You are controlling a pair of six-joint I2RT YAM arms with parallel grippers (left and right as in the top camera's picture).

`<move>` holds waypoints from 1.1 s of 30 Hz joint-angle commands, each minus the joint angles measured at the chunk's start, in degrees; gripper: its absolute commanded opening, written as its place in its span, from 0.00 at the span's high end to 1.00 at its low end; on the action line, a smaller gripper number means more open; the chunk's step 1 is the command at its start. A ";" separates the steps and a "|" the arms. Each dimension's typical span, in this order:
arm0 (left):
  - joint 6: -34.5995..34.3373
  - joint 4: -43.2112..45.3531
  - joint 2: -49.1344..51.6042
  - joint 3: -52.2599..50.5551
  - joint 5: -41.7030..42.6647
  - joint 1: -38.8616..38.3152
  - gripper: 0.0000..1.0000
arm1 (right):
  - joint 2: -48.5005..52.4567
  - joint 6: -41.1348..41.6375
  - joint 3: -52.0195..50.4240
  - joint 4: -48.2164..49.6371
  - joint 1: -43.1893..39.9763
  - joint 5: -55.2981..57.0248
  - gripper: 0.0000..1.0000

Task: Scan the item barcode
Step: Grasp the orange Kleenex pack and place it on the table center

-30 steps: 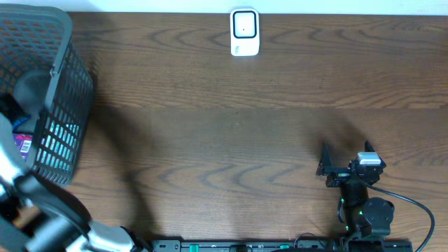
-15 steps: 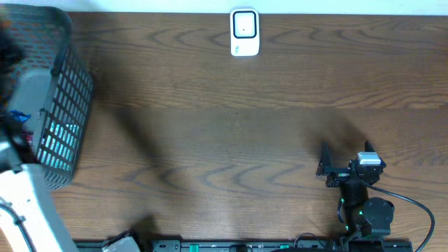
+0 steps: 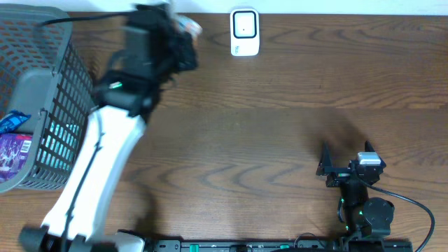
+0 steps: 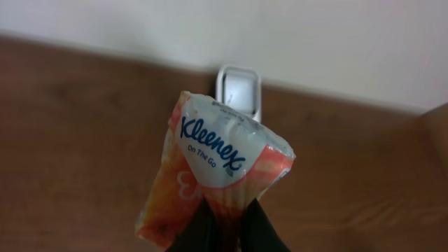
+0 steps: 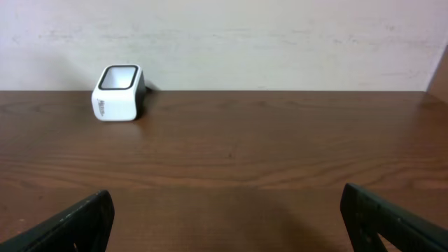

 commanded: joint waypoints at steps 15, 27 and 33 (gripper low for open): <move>-19.12 -1.38 24.98 0.22 -9.81 -10.88 0.87 | -0.35 -0.81 -0.20 -0.17 0.44 0.48 0.01; -9.51 -2.38 15.91 0.24 -9.81 -7.78 0.02 | -0.37 -0.81 -0.20 -0.17 0.44 0.48 0.01; 6.80 -2.84 1.09 0.24 -12.26 0.66 0.02 | -0.37 -0.81 -0.20 -0.17 0.44 0.48 0.01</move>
